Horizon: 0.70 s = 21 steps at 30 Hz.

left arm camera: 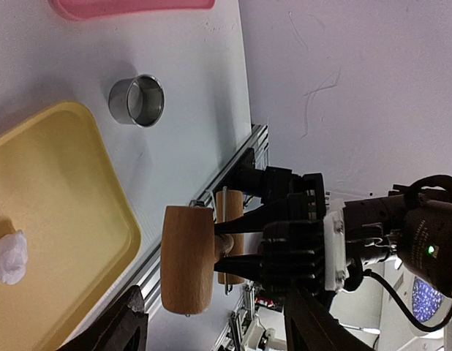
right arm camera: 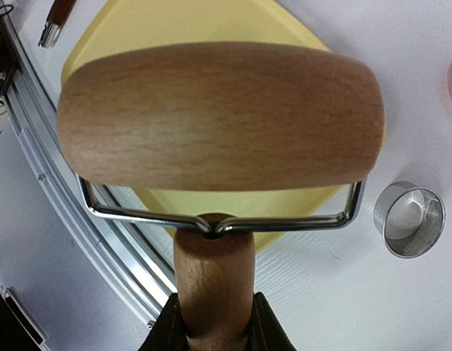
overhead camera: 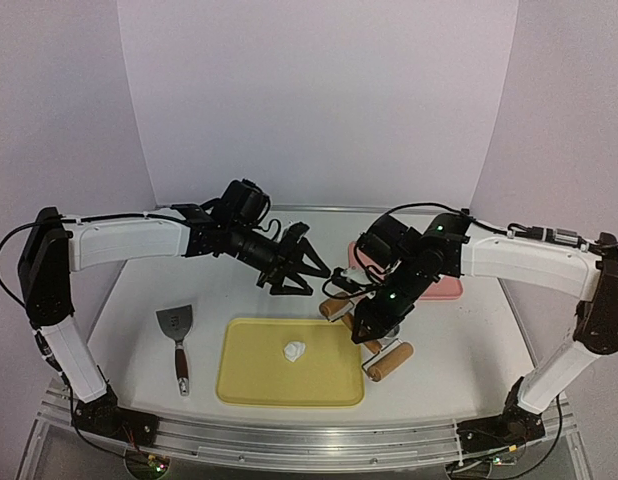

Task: Roll out the dumpling wrappers from the dough

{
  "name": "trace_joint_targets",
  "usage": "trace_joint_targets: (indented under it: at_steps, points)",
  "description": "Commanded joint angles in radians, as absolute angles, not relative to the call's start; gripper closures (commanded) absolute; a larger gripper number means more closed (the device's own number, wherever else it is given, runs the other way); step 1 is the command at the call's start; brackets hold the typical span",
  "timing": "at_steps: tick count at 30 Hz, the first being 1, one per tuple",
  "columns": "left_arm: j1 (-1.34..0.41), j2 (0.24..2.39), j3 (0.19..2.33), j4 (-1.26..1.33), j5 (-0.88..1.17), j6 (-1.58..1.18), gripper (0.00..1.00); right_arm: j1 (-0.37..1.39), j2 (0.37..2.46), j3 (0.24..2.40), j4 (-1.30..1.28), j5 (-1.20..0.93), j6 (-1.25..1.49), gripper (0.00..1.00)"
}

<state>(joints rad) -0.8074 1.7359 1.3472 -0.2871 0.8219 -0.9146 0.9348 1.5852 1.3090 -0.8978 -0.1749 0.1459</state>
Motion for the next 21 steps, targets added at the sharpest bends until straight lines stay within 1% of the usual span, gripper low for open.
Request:
trace_joint_targets:
  at_steps: [1,4,10,15,21]
  points:
    - [-0.811,1.721,1.314,-0.293,0.926,-0.891,0.36,0.991,1.613,1.388,-0.921,-0.162,0.086,1.0]
    - [-0.814,1.714,1.285,-0.319,0.935,-0.877,0.38,1.018,1.63,1.414,-0.93,-0.155,0.066,1.0]
    - [-0.815,1.697,1.246,-0.379,0.929,-0.853,0.37,1.041,1.641,1.431,-0.939,-0.136,0.045,1.0]
    - [-0.806,1.622,1.172,-0.293,0.877,-0.924,0.39,1.04,1.618,1.398,-0.937,-0.112,0.058,1.0]
    - [-0.787,1.549,1.047,-0.138,0.867,-1.047,0.42,1.04,1.595,1.385,-0.936,-0.104,0.075,1.0]
